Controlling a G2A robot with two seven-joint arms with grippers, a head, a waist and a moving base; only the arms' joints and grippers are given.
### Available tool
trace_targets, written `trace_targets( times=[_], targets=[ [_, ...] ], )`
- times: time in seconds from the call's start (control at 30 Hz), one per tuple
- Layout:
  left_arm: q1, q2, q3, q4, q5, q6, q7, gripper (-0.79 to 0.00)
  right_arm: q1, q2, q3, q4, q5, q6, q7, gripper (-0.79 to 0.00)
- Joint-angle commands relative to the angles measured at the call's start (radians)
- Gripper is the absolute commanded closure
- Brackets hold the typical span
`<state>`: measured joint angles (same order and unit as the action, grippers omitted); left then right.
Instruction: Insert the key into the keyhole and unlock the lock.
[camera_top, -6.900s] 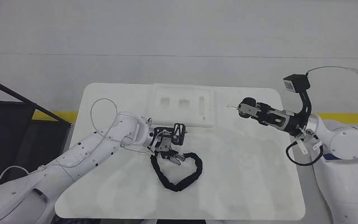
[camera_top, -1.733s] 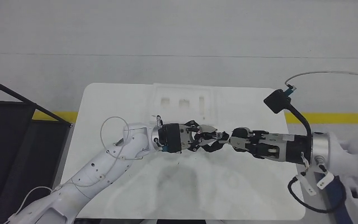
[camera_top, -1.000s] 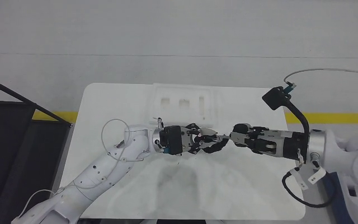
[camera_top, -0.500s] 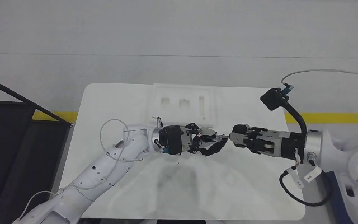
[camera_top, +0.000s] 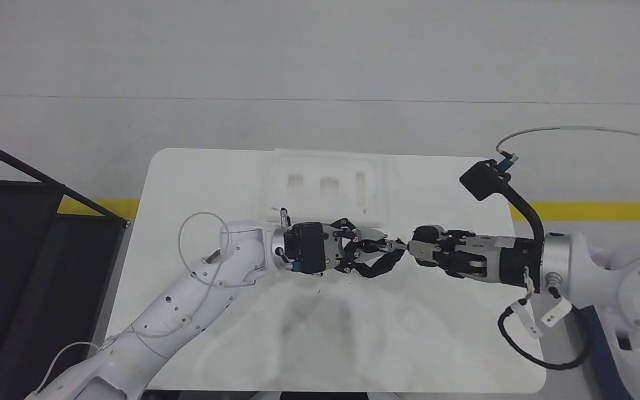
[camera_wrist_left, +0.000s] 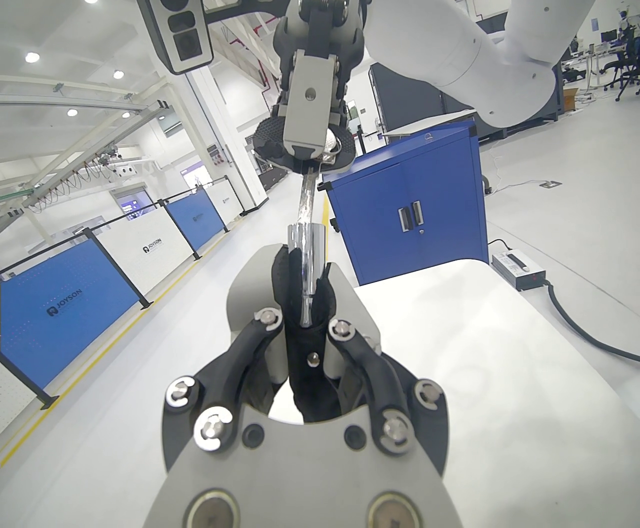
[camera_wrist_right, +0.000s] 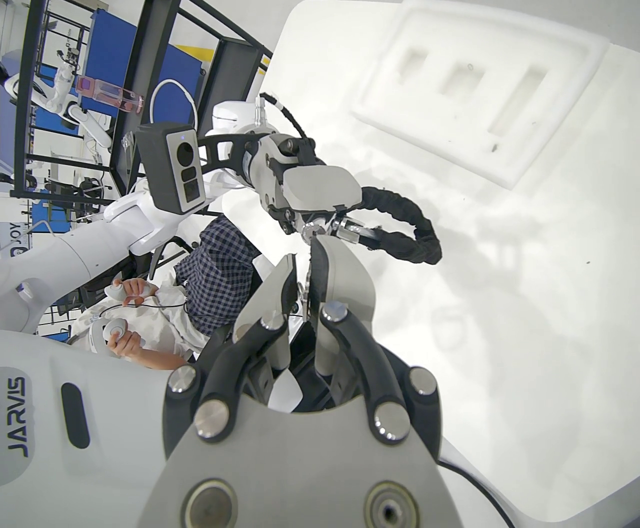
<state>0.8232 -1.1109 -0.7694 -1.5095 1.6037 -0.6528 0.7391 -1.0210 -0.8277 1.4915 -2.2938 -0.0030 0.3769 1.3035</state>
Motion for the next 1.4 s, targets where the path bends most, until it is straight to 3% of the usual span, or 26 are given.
trace_targets(
  times=[0.0, 0.27, 0.4, 0.57, 1.37],
  targets=[
    [-0.002, -0.001, -0.001, 0.002, 0.010, -0.006, 0.004, 0.000, 0.003, 0.002, -0.003, 0.000, 0.002, 0.000, 0.004, 0.000],
    [-0.028, 0.007, -0.006, 0.028, 0.137, -0.036, 0.107, 0.000, 0.023, 0.011, -0.016, -0.003, 0.010, 0.009, 0.037, 0.000],
    [-0.041, 0.007, 0.002, 0.058, 0.144, -0.090, 0.169, 0.000, 0.038, 0.015, -0.027, -0.009, 0.013, 0.012, 0.054, 0.000],
    [-0.053, 0.001, 0.014, 0.090, 0.150, -0.086, 0.209, 0.000, 0.051, 0.019, -0.045, -0.013, 0.013, 0.017, 0.057, 0.000],
    [-0.045, -0.010, 0.006, 0.088, 0.134, -0.056, 0.165, 0.000, 0.063, 0.033, -0.113, -0.024, -0.015, 0.083, -0.031, 0.000]
  ],
)
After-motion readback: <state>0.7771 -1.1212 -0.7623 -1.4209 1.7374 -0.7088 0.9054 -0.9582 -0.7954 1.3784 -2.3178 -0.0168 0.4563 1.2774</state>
